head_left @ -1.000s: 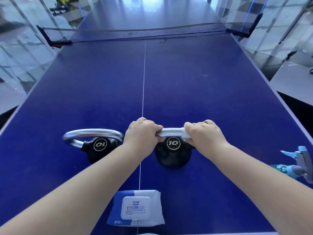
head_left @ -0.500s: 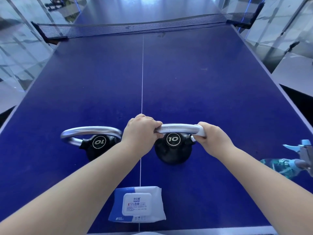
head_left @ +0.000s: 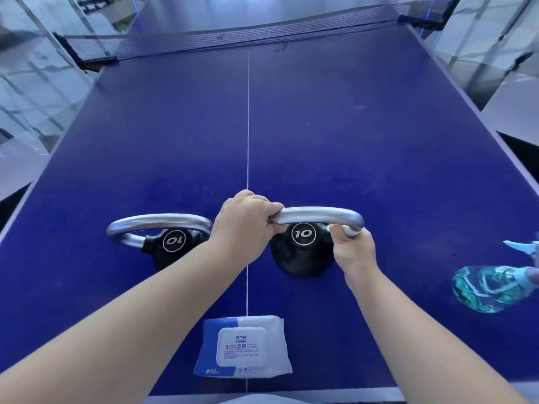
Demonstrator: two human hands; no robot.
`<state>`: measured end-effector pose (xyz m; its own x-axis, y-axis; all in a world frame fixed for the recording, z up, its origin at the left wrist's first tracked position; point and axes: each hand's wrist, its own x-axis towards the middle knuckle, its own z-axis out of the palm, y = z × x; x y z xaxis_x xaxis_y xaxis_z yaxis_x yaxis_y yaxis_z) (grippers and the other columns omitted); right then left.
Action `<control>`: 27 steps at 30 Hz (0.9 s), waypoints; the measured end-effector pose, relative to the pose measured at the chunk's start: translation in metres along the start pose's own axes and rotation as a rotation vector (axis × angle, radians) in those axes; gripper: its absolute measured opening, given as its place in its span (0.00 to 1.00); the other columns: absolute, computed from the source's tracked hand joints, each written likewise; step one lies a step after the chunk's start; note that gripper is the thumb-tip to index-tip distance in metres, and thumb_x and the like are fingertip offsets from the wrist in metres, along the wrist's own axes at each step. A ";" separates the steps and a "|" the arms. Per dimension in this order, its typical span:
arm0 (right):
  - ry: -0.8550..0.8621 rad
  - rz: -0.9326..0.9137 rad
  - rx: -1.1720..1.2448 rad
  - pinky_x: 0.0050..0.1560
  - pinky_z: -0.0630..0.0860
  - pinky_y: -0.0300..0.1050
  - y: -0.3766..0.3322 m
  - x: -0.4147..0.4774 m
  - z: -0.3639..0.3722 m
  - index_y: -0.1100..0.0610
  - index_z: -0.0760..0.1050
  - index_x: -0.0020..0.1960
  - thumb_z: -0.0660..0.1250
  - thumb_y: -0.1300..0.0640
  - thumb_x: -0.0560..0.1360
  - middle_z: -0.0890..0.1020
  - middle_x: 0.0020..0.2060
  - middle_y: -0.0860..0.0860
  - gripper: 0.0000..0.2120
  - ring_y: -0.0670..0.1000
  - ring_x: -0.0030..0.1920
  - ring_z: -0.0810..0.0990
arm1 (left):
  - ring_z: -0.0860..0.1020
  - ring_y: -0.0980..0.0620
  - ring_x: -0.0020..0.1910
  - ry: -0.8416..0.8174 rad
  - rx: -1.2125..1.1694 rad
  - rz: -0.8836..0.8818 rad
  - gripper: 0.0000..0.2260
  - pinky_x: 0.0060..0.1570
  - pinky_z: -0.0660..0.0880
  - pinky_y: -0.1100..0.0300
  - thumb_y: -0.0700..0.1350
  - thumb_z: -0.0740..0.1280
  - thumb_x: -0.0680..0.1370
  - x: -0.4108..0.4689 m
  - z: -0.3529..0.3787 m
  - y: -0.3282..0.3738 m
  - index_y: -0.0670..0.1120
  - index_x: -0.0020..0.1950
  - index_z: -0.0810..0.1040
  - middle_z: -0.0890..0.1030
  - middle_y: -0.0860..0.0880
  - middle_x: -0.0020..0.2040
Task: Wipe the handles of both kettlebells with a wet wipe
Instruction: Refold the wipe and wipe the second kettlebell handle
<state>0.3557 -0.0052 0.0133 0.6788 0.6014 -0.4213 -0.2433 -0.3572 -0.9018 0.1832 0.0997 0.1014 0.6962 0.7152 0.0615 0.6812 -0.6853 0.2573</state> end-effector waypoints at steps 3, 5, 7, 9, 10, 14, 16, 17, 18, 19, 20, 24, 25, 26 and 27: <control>-0.028 -0.060 -0.083 0.33 0.69 0.40 -0.001 0.001 -0.006 0.59 0.76 0.38 0.68 0.57 0.75 0.73 0.30 0.47 0.08 0.47 0.33 0.70 | 0.72 0.51 0.48 0.000 0.000 0.007 0.11 0.49 0.72 0.53 0.57 0.67 0.76 0.000 0.000 0.000 0.51 0.42 0.78 0.79 0.54 0.36; -0.044 -0.085 -0.130 0.30 0.67 0.38 -0.004 0.001 -0.009 0.63 0.76 0.40 0.68 0.57 0.75 0.72 0.31 0.48 0.09 0.46 0.32 0.69 | 0.72 0.51 0.48 0.002 -0.003 0.013 0.10 0.50 0.72 0.54 0.58 0.67 0.76 0.000 -0.001 -0.001 0.52 0.43 0.78 0.80 0.54 0.37; -0.056 -0.116 -0.159 0.28 0.66 0.35 -0.007 0.002 -0.012 0.61 0.73 0.36 0.69 0.59 0.75 0.71 0.29 0.47 0.11 0.46 0.30 0.68 | 0.72 0.51 0.48 0.004 -0.007 0.017 0.10 0.50 0.72 0.54 0.57 0.67 0.76 0.000 -0.001 -0.001 0.52 0.43 0.79 0.80 0.54 0.37; -0.057 -0.150 -0.188 0.27 0.66 0.34 -0.010 0.001 -0.014 0.56 0.70 0.32 0.69 0.60 0.74 0.69 0.26 0.43 0.14 0.45 0.29 0.67 | 0.72 0.51 0.48 0.013 -0.008 0.019 0.09 0.49 0.73 0.54 0.57 0.67 0.76 -0.001 0.000 -0.001 0.52 0.43 0.79 0.80 0.54 0.37; -0.057 -0.162 -0.203 0.28 0.67 0.36 -0.011 0.002 -0.015 0.54 0.70 0.31 0.70 0.59 0.74 0.69 0.24 0.42 0.14 0.45 0.28 0.68 | 0.72 0.52 0.48 0.018 -0.007 0.020 0.09 0.49 0.73 0.54 0.57 0.68 0.76 -0.001 0.000 -0.002 0.52 0.43 0.79 0.80 0.54 0.37; -0.072 -0.206 -0.288 0.34 0.70 0.45 -0.014 0.002 -0.021 0.52 0.74 0.33 0.69 0.55 0.72 0.75 0.27 0.42 0.09 0.47 0.31 0.72 | 0.72 0.52 0.47 0.022 -0.022 0.023 0.08 0.49 0.72 0.55 0.56 0.68 0.76 -0.001 0.000 -0.002 0.53 0.43 0.79 0.79 0.55 0.36; -0.077 -0.255 -0.385 0.36 0.71 0.45 -0.017 0.004 -0.024 0.53 0.75 0.35 0.69 0.52 0.71 0.79 0.35 0.43 0.08 0.47 0.37 0.75 | 0.72 0.52 0.48 0.028 -0.033 0.029 0.07 0.50 0.72 0.54 0.55 0.68 0.76 -0.001 0.000 -0.003 0.53 0.45 0.80 0.80 0.55 0.37; -0.074 -0.278 -0.458 0.37 0.71 0.44 -0.019 0.005 -0.025 0.53 0.75 0.36 0.68 0.51 0.71 0.80 0.40 0.44 0.08 0.47 0.40 0.76 | 0.72 0.52 0.48 0.032 -0.041 0.030 0.06 0.51 0.72 0.53 0.55 0.68 0.76 -0.002 0.000 -0.003 0.53 0.46 0.80 0.80 0.55 0.37; -0.062 -0.307 -0.537 0.38 0.71 0.44 -0.020 0.007 -0.027 0.54 0.75 0.37 0.68 0.51 0.71 0.82 0.47 0.46 0.08 0.48 0.44 0.78 | 0.72 0.52 0.48 0.035 -0.046 0.031 0.06 0.51 0.73 0.53 0.54 0.69 0.76 -0.002 0.000 -0.004 0.53 0.46 0.80 0.80 0.55 0.38; -0.041 -0.342 -0.616 0.39 0.71 0.44 -0.022 0.009 -0.028 0.55 0.76 0.38 0.69 0.52 0.72 0.83 0.55 0.48 0.08 0.50 0.48 0.80 | 0.72 0.52 0.48 0.036 -0.047 0.033 0.06 0.51 0.73 0.53 0.54 0.69 0.75 -0.001 0.000 -0.005 0.53 0.47 0.81 0.81 0.55 0.38; -0.020 -0.391 -0.701 0.40 0.71 0.44 -0.024 0.011 -0.029 0.57 0.77 0.39 0.69 0.53 0.73 0.81 0.61 0.49 0.08 0.52 0.52 0.81 | 0.73 0.51 0.48 0.036 -0.047 0.035 0.06 0.51 0.73 0.53 0.54 0.69 0.75 -0.001 0.001 -0.005 0.53 0.47 0.81 0.81 0.55 0.39; 0.010 -0.642 -0.984 0.42 0.68 0.43 -0.036 0.011 -0.033 0.59 0.77 0.39 0.73 0.58 0.72 0.83 0.58 0.56 0.07 0.59 0.51 0.81 | 0.73 0.51 0.49 0.044 -0.065 0.038 0.07 0.51 0.72 0.54 0.54 0.69 0.75 -0.001 0.002 -0.006 0.52 0.47 0.81 0.80 0.56 0.39; 0.002 -0.691 -1.053 0.46 0.70 0.45 -0.039 0.010 -0.034 0.60 0.77 0.39 0.74 0.58 0.72 0.84 0.56 0.56 0.07 0.59 0.55 0.81 | 0.73 0.52 0.49 0.047 -0.071 0.038 0.07 0.52 0.72 0.55 0.54 0.69 0.75 -0.001 0.003 -0.006 0.52 0.47 0.81 0.80 0.56 0.39; -0.001 -0.739 -1.142 0.51 0.71 0.47 -0.043 0.009 -0.034 0.60 0.78 0.40 0.74 0.57 0.71 0.85 0.54 0.55 0.07 0.59 0.59 0.79 | 0.72 0.52 0.49 0.047 -0.077 0.037 0.07 0.52 0.71 0.55 0.54 0.69 0.75 -0.001 0.003 -0.006 0.52 0.47 0.81 0.80 0.56 0.39; 0.003 -0.782 -1.245 0.56 0.71 0.48 -0.047 0.009 -0.034 0.59 0.79 0.42 0.75 0.56 0.72 0.85 0.55 0.55 0.07 0.58 0.62 0.78 | 0.72 0.52 0.49 0.048 -0.082 0.038 0.07 0.52 0.71 0.55 0.54 0.69 0.75 -0.001 0.003 -0.005 0.52 0.46 0.81 0.80 0.56 0.39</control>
<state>0.3970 -0.0072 0.0553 0.3557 0.9261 0.1257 0.9182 -0.3212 -0.2316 0.1795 0.1023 0.0968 0.7084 0.6958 0.1184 0.6323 -0.7002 0.3314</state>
